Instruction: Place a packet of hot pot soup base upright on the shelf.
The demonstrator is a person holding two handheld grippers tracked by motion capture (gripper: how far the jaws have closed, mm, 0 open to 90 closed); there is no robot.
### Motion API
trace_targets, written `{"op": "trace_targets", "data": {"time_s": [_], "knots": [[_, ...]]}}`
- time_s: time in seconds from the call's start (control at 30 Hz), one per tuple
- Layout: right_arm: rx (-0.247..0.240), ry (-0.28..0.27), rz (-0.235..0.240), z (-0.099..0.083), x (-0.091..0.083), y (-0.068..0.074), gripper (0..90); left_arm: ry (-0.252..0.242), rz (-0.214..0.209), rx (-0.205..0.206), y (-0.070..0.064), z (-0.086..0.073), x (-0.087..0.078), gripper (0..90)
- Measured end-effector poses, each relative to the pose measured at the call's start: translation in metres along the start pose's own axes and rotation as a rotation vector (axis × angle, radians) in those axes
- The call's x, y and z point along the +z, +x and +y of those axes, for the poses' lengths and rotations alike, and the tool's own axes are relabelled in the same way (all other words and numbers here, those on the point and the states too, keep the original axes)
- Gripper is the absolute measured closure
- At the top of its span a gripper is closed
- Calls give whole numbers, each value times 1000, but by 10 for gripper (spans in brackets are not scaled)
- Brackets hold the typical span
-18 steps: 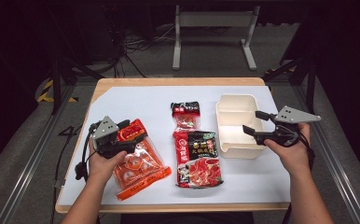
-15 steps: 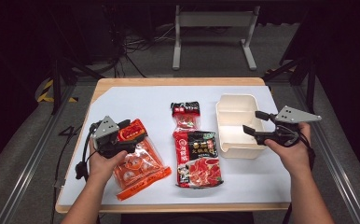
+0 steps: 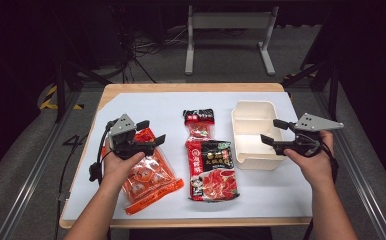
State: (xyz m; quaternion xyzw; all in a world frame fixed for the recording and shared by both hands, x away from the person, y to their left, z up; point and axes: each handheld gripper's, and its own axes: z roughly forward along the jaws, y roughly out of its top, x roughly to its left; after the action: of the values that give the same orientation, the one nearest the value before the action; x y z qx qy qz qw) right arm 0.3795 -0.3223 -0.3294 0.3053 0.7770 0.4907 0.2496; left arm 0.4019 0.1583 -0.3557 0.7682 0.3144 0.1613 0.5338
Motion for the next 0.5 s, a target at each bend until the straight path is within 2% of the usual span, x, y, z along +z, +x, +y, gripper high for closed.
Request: {"op": "trace_targets", "data": {"time_s": [0.13,0.17,0.27,0.43,0.5], "knots": [[3,-4,-4,0,-2,-1,293,14,-22,-18,0,4,14,218],[6,-7,-4,0,-3,-1,291,12,-23,-14,1,6,17,218],[11,-10,-7,0,-4,-3,277,1,-36,-39,0,11,22,219],[22,-15,-12,-2,-5,-6,265,-20,-28,-60,2,14,30,218],[19,-13,-14,-2,-5,-6,265,-24,-43,-68,3,14,35,213]]}}
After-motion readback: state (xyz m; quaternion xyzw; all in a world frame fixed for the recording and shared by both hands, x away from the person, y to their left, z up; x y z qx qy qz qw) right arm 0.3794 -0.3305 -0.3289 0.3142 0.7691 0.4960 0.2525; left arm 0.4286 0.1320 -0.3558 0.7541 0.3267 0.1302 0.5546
